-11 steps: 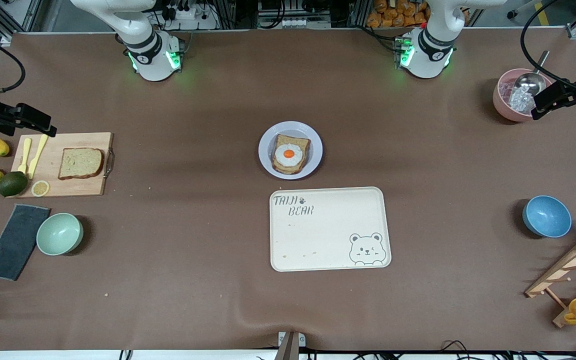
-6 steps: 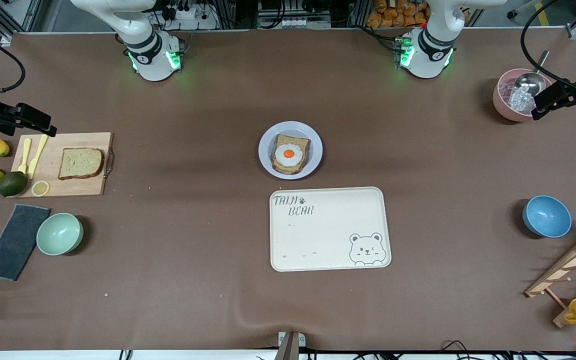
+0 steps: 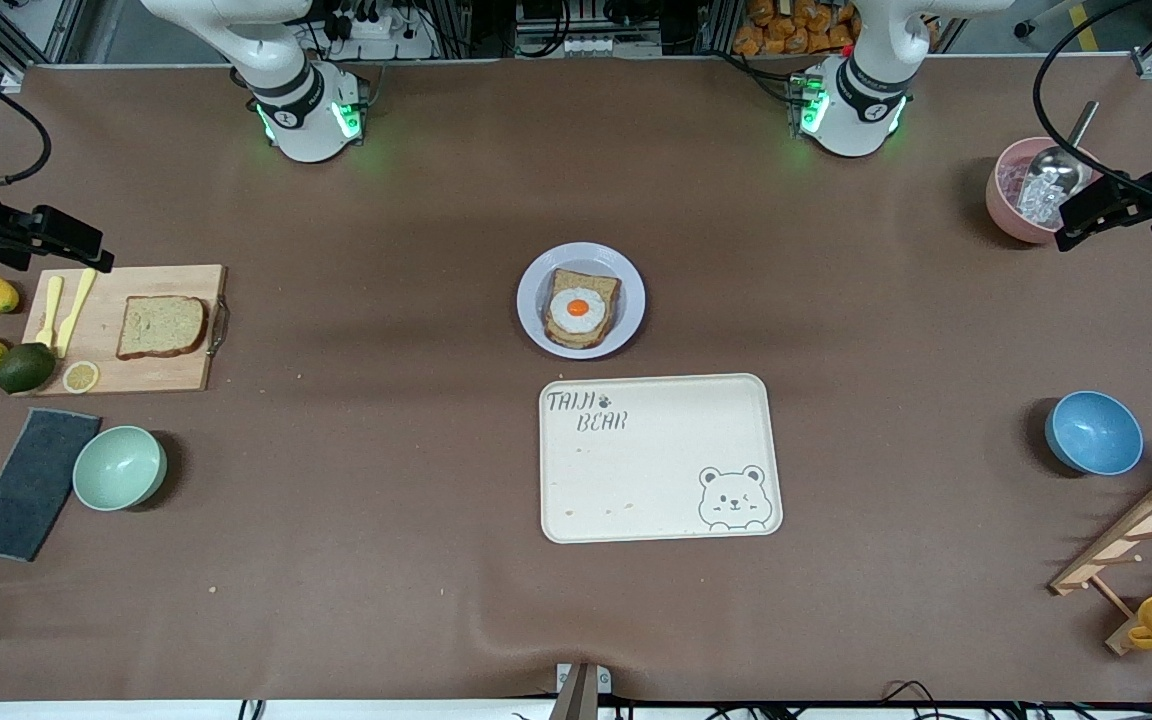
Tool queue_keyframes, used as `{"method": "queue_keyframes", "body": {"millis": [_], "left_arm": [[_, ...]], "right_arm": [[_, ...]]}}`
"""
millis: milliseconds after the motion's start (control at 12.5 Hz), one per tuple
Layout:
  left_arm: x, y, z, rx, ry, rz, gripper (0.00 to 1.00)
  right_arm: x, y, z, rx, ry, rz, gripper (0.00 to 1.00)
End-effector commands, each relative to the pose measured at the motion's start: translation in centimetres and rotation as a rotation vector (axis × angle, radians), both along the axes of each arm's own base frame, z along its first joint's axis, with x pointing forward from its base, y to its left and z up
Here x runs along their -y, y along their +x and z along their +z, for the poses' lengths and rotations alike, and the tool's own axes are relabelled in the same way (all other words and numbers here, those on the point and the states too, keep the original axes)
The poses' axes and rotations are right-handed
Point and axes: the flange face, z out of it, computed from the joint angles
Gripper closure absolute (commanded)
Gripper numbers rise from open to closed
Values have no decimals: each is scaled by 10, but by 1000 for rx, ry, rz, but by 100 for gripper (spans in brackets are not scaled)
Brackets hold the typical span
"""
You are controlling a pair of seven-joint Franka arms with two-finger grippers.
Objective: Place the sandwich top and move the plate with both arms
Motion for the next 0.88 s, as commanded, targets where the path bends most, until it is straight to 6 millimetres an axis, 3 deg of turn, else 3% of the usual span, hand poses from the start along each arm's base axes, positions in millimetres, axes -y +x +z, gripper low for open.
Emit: {"method": "queue_keyframes", "body": {"millis": [0, 240, 801], "left_arm": [[4, 3, 4, 18, 14, -5, 0], [3, 2, 7, 32, 12, -6, 0], [0, 2, 8, 47, 8, -3, 0]], "right_arm": [[6, 1, 1, -10, -3, -20, 0], [11, 2, -8, -30, -3, -17, 0], [86, 15, -61, -92, 25, -23, 0]]}}
